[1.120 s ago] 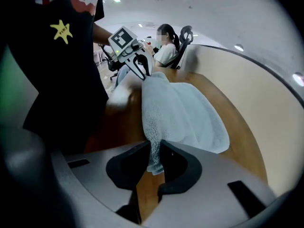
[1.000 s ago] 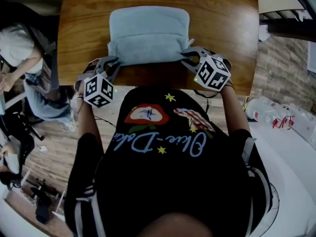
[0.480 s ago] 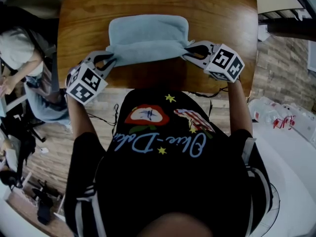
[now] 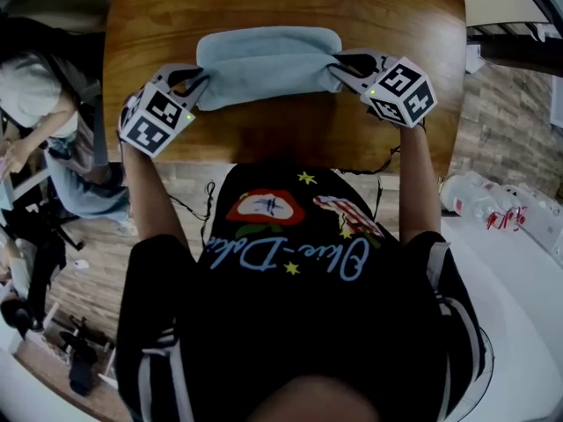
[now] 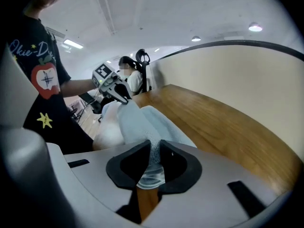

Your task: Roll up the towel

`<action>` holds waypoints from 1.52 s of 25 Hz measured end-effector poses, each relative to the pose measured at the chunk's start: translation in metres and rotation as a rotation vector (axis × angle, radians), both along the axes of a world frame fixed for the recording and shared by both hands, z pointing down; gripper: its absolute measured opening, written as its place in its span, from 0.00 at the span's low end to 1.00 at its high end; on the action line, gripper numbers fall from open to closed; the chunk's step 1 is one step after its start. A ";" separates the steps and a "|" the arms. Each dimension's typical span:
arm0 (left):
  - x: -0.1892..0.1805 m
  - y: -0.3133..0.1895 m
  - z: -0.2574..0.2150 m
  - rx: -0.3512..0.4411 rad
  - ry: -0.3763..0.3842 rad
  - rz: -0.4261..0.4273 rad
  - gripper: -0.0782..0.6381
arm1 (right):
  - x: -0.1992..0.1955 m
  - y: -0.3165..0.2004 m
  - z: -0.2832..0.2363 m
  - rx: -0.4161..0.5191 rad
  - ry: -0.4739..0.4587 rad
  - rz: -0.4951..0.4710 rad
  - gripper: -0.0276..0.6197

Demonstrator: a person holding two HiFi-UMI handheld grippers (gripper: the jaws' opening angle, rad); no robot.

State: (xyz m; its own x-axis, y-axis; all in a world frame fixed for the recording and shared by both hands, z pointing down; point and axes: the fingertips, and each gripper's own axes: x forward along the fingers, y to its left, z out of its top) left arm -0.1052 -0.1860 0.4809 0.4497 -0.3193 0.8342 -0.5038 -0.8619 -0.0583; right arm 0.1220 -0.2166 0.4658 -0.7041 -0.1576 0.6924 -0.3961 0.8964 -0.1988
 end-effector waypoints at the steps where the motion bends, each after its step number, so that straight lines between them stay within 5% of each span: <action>1: 0.000 -0.007 0.001 0.022 0.002 -0.009 0.19 | 0.000 -0.007 0.002 0.017 0.016 0.013 0.13; 10: -0.006 -0.063 0.013 0.262 -0.045 -0.173 0.19 | -0.001 -0.052 0.025 0.187 0.159 0.099 0.14; 15: -0.008 -0.089 0.023 0.392 -0.168 -0.234 0.19 | 0.000 -0.072 0.037 0.293 0.266 0.141 0.17; 22: -0.010 -0.102 0.031 0.383 -0.118 -0.334 0.19 | 0.005 -0.081 0.046 0.304 0.285 0.191 0.23; 26: -0.019 -0.104 0.010 0.418 0.016 -0.449 0.22 | 0.010 -0.085 0.028 0.326 0.195 0.271 0.26; 32: -0.039 -0.101 -0.066 0.543 0.295 -0.642 0.22 | 0.037 -0.085 -0.047 0.388 -0.110 0.524 0.26; 38: -0.004 -0.058 -0.123 0.588 0.404 -0.566 0.17 | 0.048 -0.047 -0.121 0.471 -0.332 0.585 0.10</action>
State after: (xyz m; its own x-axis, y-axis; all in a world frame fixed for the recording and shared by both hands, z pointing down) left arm -0.1090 -0.2440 0.3576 0.3186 -0.9056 0.2799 -0.9203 -0.3663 -0.1377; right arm 0.1704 -0.2635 0.3449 -0.5748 -0.7848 0.2318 -0.8120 0.5821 -0.0424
